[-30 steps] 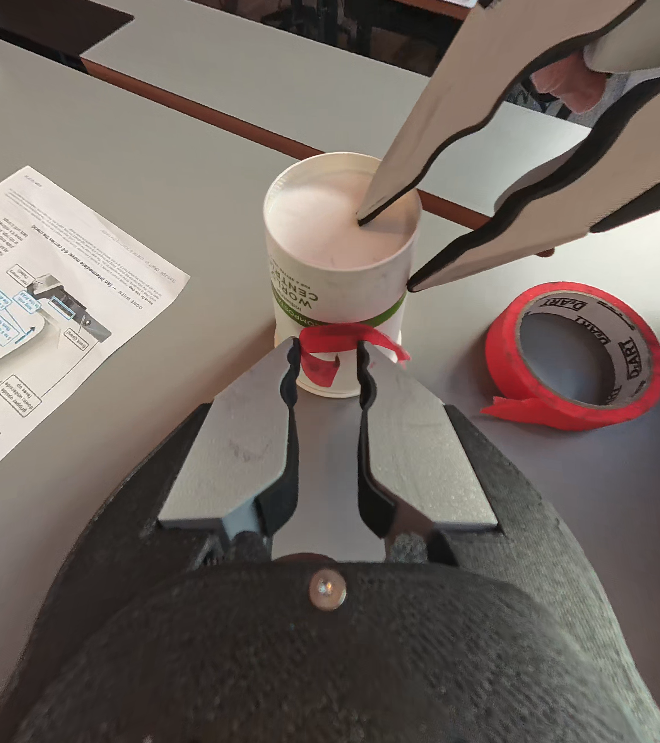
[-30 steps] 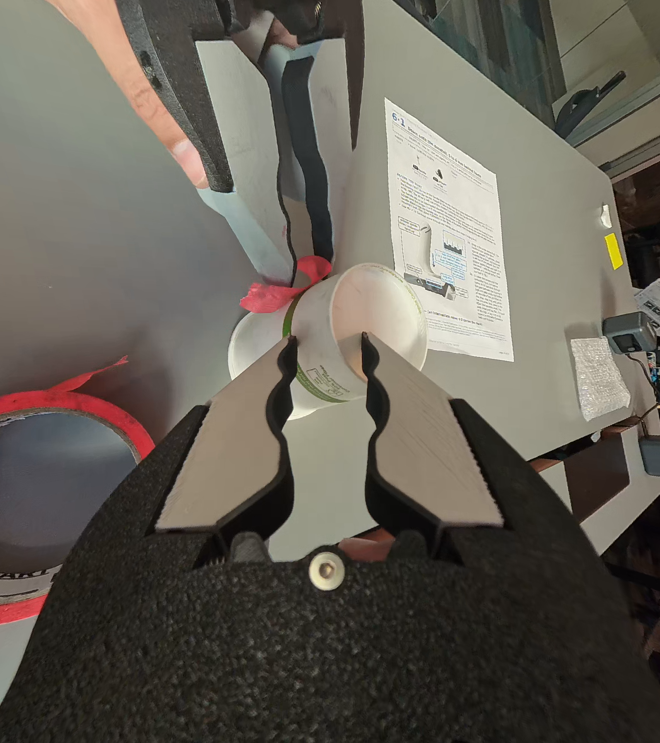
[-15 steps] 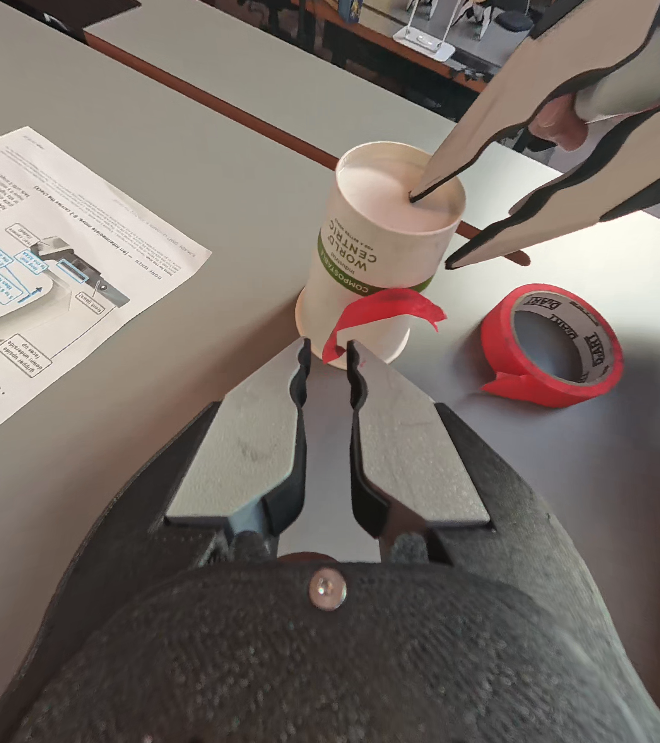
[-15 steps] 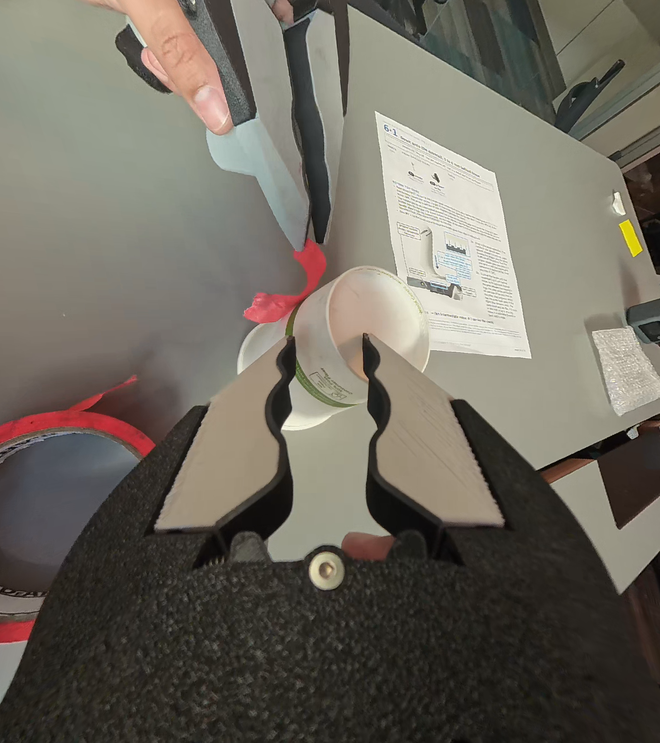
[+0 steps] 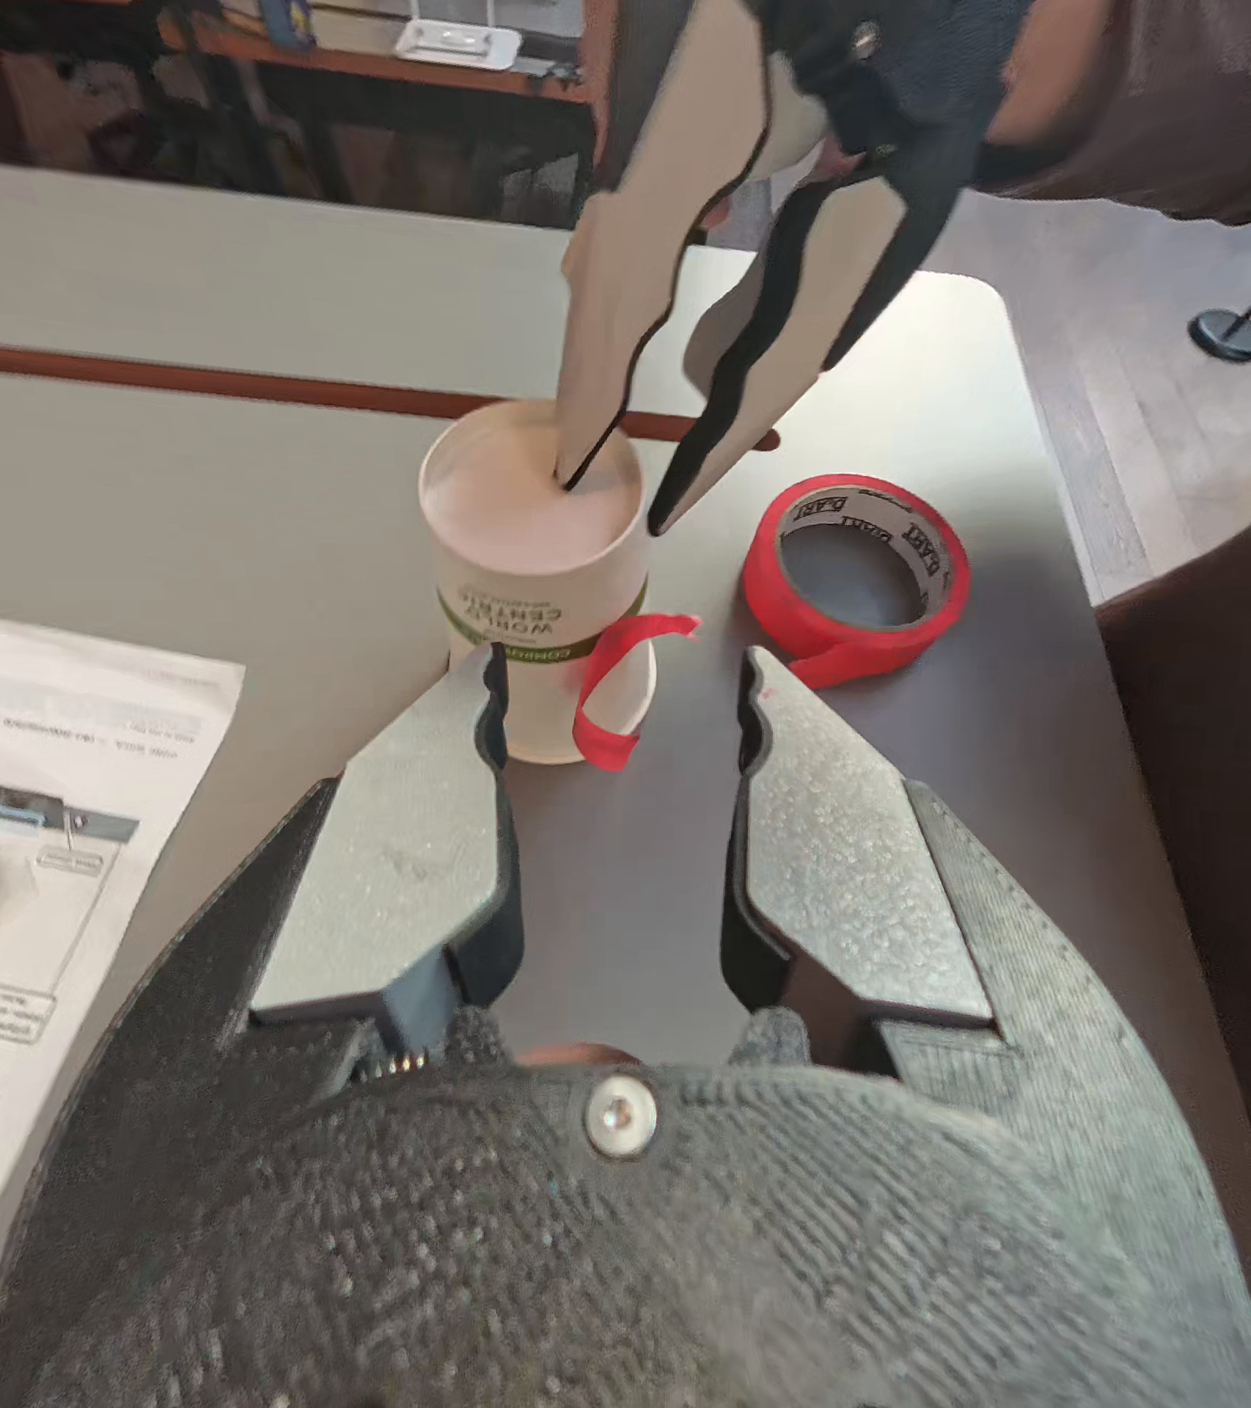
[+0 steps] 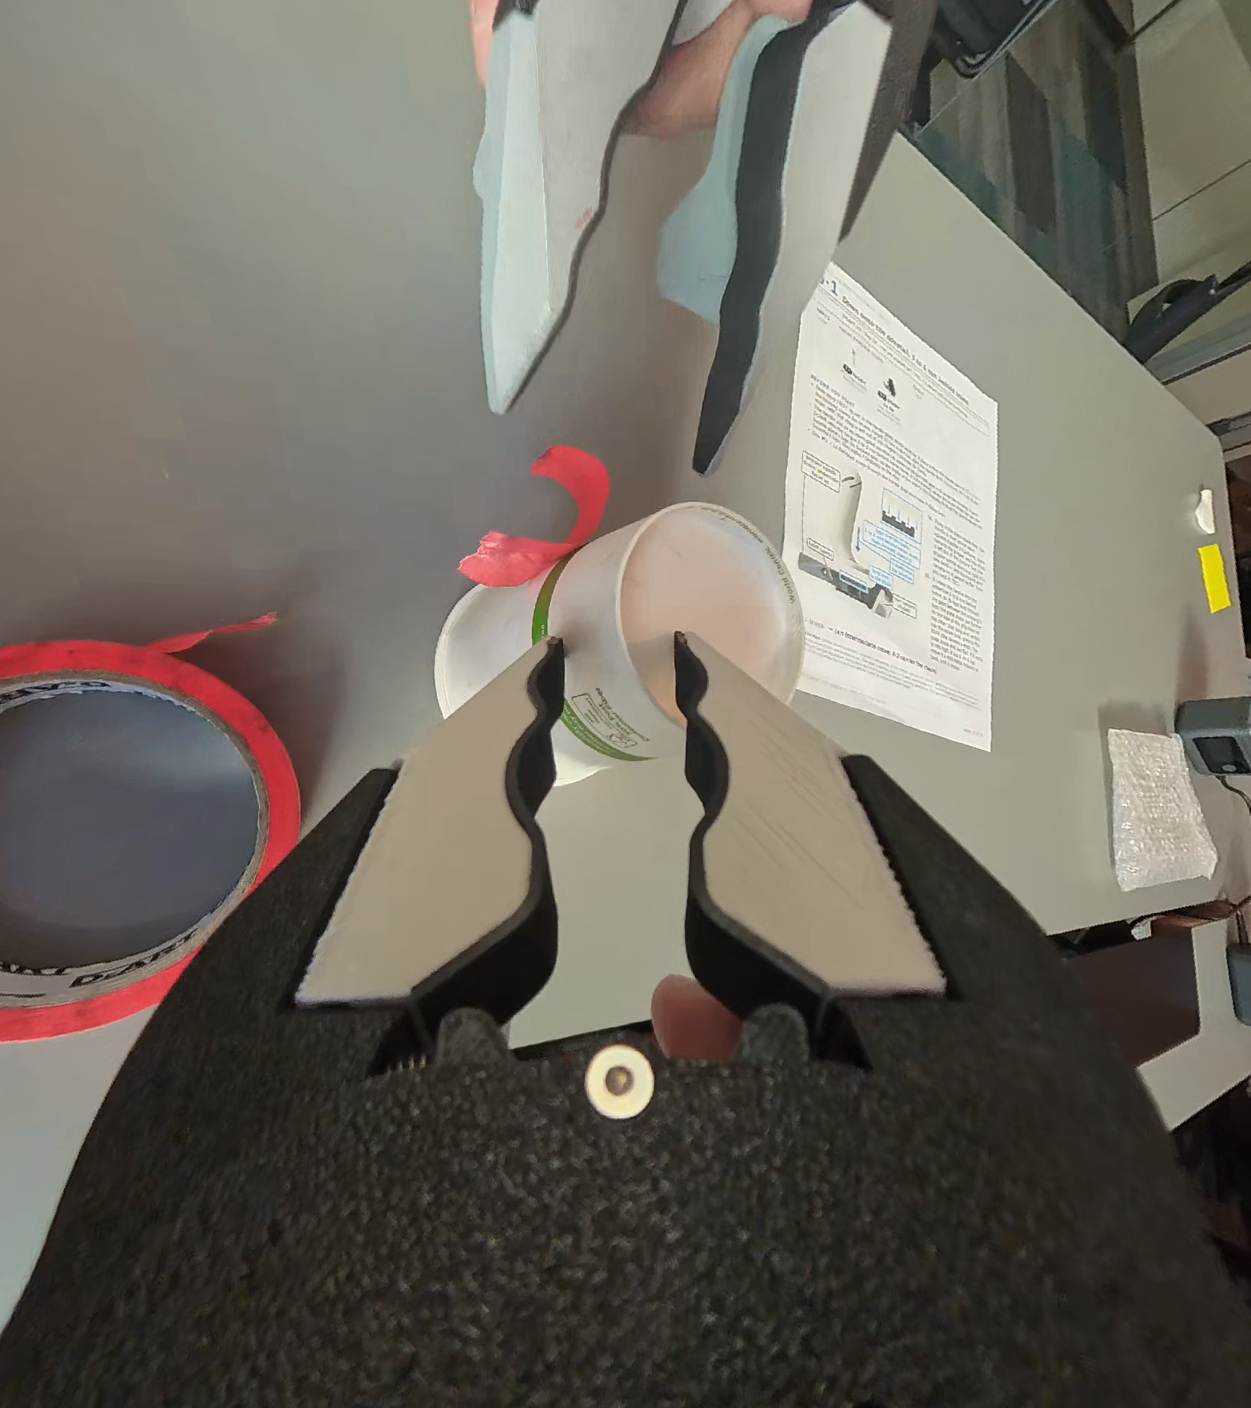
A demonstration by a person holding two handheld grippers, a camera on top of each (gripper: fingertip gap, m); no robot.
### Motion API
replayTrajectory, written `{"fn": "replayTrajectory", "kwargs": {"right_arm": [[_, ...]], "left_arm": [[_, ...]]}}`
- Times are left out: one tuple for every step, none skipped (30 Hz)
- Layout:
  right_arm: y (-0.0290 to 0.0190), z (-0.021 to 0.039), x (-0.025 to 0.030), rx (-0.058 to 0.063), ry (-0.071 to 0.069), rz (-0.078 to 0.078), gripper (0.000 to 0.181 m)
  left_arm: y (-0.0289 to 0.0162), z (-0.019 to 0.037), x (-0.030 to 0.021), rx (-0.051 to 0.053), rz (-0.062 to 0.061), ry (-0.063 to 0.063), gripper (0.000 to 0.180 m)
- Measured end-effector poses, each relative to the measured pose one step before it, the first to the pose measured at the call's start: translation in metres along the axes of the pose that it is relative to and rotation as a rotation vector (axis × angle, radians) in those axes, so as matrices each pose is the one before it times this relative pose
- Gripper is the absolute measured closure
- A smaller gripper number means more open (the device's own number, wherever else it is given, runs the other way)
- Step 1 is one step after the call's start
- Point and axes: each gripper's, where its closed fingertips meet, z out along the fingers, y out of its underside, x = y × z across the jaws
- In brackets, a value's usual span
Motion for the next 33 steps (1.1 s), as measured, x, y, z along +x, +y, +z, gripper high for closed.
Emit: {"fn": "replayTrajectory", "kwargs": {"right_arm": [[0.00042, -0.00007, 0.00028, -0.0074, -0.0029, -0.0053, 0.153], [0.00046, -0.00016, 0.00054, -0.0067, -0.0016, 0.0016, 0.153], [0.00001, -0.00099, 0.00007, -0.0045, -0.0011, 0.0082, 0.153], [-0.00030, -0.00022, 0.00065, -0.0016, 0.0021, 0.0129, 0.152], [-0.00018, -0.00027, 0.00161, 0.0018, 0.0092, 0.0168, 0.150], [-0.00120, -0.00178, 0.00132, 0.0038, 0.0127, 0.0198, 0.146], [-0.00177, -0.00272, 0.00057, 0.0057, 0.0122, 0.0221, 0.142], [-0.00267, -0.00411, -0.00044, 0.0098, 0.0095, 0.0240, 0.139], [-0.00282, -0.00416, -0.00085, 0.0124, 0.0120, 0.0264, 0.136], [-0.00257, -0.00434, -0.00083, 0.0148, 0.0192, 0.0311, 0.134], [-0.00214, -0.00420, -0.00079, 0.0162, 0.0256, 0.0374, 0.134], [-0.00012, -0.00344, -0.00022, 0.0086, 0.0297, 0.0429, 0.135], [0.00190, -0.00257, -0.00086, 0.0007, 0.0279, 0.0456, 0.135], [0.00217, -0.00138, -0.00168, 0.0008, 0.0238, 0.0459, 0.134], [0.00168, -0.00055, -0.00094, 0.0020, 0.0277, 0.0429, 0.131], [0.00139, -0.00003, -0.00053, 0.0017, 0.0299, 0.0365, 0.123], [0.00126, 0.00032, -0.00103, -0.0019, 0.0257, 0.0324, 0.113], [0.00112, 0.00080, -0.00034, -0.0042, 0.0279, 0.0290, 0.110], [-0.00039, 0.00071, -0.00069, 0.0024, 0.0263, 0.0175, 0.102], [-0.00230, 0.00006, -0.00197, 0.0160, 0.0214, 0.0074, 0.094], [-0.00281, -0.00059, -0.00255, 0.0195, 0.0188, -0.0040, 0.092], [-0.00234, -0.00031, -0.00092, 0.0120, 0.0223, -0.0161, 0.092], [-0.00198, -0.00056, -0.00132, 0.0060, 0.0152, -0.0208, 0.092], [-0.00196, -0.00109, -0.00299, 0.0047, -0.0020, -0.0118, 0.092], [-0.00086, -0.00054, -0.00395, -0.0009, -0.0151, 0.0047, 0.093], [0.00072, -0.00034, -0.00214, -0.0085, -0.0091, 0.0176, 0.093], [0.00138, -0.00055, 0.00158, -0.0083, 0.0112, 0.0269, 0.093], [0.00194, -0.00095, 0.00408, -0.0042, 0.0235, 0.0428, 0.094], [0.00208, -0.00109, 0.00362, -0.0010, 0.0131, 0.0595, 0.096], [0.00160, -0.00117, 0.00188, 0.0081, -0.0084, 0.0687, 0.096], [0.00101, -0.00136, 0.00167, 0.0137, -0.0195, 0.0703, 0.097], [0.00070, -0.00113, 0.00094, 0.0131, -0.0286, 0.0631, 0.099], [0.00039, -0.00073, 0.00133, 0.0115, -0.0279, 0.0521, 0.102]], "left_arm": [[-0.00833, -0.00125, 0.00411, -0.0003, 0.0559, 0.0137, 0.119], [-0.00612, -0.00058, 0.00133, -0.0188, 0.0631, -0.0042, 0.120], [-0.00195, -0.00063, -0.00160, -0.0397, 0.0683, -0.0214, 0.120], [0.00037, 0.00043, -0.00438, -0.0493, 0.0662, -0.0331, 0.120], [0.00139, 0.00108, -0.00215, -0.0442, 0.0611, -0.0167, 0.119], [0.00174, 0.00233, 0.00045, -0.0384, 0.0545, 0.0045, 0.120], [0.00212, 0.00319, -0.00105, -0.0370, 0.0416, -0.0021, 0.121], [0.00269, 0.00368, -0.00029, -0.0305, 0.0271, 0.0036, 0.121], [0.00108, 0.00318, 0.00029, -0.0213, 0.0168, 0.0118, 0.119], [0.00070, 0.00220, -0.00031, -0.0159, 0.0111, 0.0073, 0.119], [0.00066, 0.00156, -0.00146, -0.0137, 0.0094, 0.0007, 0.118], [0.00019, 0.00097, -0.00238, -0.0085, 0.0078, -0.0057, 0.117], [-0.00020, 0.00111, -0.00194, -0.0053, 0.0057, -0.0042, 0.117], [0.00015, 0.00088, -0.00137, -0.0074, 0.0045, -0.0015, 0.117], [0.00008, 0.00181, -0.00174, -0.0088, 0.0075, -0.0055, 0.116], [-0.00014, 0.00203, -0.00128, -0.0102, 0.0158, -0.0093, 0.114], [0.00042, 0.00227, -0.00033, -0.0126, 0.0231, -0.0089, 0.113], [0.00166, 0.00252, 0.00096, -0.0226, 0.0242, -0.0016, 0.114], [0.00138, 0.00279, 0.00076, -0.0208, 0.0219, -0.0040, 0.111], [0.00045, 0.00275, -0.00046, -0.0123, 0.0181, -0.0110, 0.106], [-0.00001, 0.00166, -0.00046, -0.0083, 0.0152, -0.0092, 0.104], [-0.00113, 0.00007, 0.00028, -0.0003, 0.0100, -0.0046, 0.103], [-0.00331, -0.00136, 0.00165, 0.0084, 0.0036, 0.0051, 0.100], [-0.00327, -0.00371, 0.00220, 0.0111, 0.0009, 0.0087, 0.096], [-0.00244, -0.00484, -0.00050, 0.0110, 0.0005, -0.0051, 0.094], [-0.00045, -0.00546, -0.00334, 0.0089, -0.0015, -0.0165, 0.090], [0.00165, -0.00551, -0.00706, 0.0126, -0.0122, -0.0264, 0.083], [0.00408, -0.00675, -0.00795, 0.0189, -0.0336, -0.0226, 0.076], [0.00522, -0.00390, -0.00714, 0.0228, -0.0607, -0.0004, 0.070], [0.00834, -0.00262, -0.00590, 0.0139, -0.0733, 0.0195, 0.068], [0.01081, 0.00018, -0.00605, 0.0003, -0.0661, 0.0236, 0.068], [0.01016, 0.00173, -0.00715, 0.0078, -0.0598, 0.0136, 0.068], [0.00784, 0.00316, -0.00669, 0.0220, -0.0638, 0.0107, 0.069]]}}
